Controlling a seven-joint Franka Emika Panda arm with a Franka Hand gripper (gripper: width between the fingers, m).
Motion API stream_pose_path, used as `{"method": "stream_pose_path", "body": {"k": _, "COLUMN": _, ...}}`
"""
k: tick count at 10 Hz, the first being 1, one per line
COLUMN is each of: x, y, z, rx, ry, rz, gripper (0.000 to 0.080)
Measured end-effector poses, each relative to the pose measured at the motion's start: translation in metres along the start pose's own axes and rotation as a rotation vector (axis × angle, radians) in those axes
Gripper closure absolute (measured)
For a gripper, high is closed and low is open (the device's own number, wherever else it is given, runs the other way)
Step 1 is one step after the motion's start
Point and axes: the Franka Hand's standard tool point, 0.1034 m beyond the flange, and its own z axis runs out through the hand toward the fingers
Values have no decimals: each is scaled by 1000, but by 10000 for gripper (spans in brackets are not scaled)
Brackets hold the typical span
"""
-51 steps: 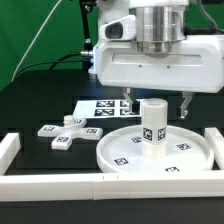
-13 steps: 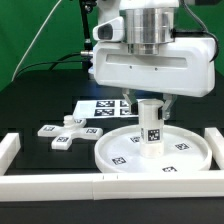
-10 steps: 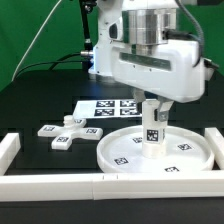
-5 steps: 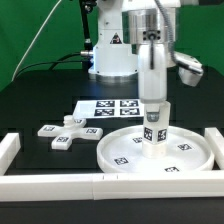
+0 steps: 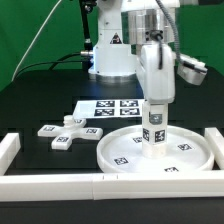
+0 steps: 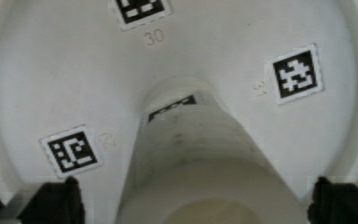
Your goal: Assemble round table
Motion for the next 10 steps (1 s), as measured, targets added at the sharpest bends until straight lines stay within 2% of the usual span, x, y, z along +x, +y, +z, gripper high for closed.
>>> {"method": "stream_pose_path", "body": {"k": 1, "x": -2, "y": 0, "z": 0, "rx": -3, "ry": -2, "rz": -145, "gripper": 153}}
{"method": "stream_pose_path", "body": {"k": 3, "x": -1, "y": 0, "z": 0, "rx": -3, "ry": 1, "rz": -220, "gripper": 151}}
{"method": "stream_pose_path", "body": {"k": 4, "x": -1, "y": 0, "z": 0, "rx": -11, "ry": 0, "rz": -333, "gripper": 151}}
{"method": "stream_pose_path", "body": {"k": 5, "x": -3, "y": 0, "z": -2, "rx": -54, "ry": -9, "rz": -529, "gripper": 151}}
{"method": "stream_pose_path", "body": {"k": 7, "x": 0, "y": -3, "z": -3, "rx": -71, "ry": -24, "rz": -822, "gripper": 151}}
{"method": "stream_pose_path", "body": {"k": 9, "x": 0, "y": -2, "z": -3, "rx": -70, "ry": -22, "rz": -813, "gripper": 151}}
{"method": "stream_pose_path", "body": {"k": 10, "x": 0, "y": -2, "z": -3, "rx": -71, "ry": -21, "rz": -796, "gripper": 241}}
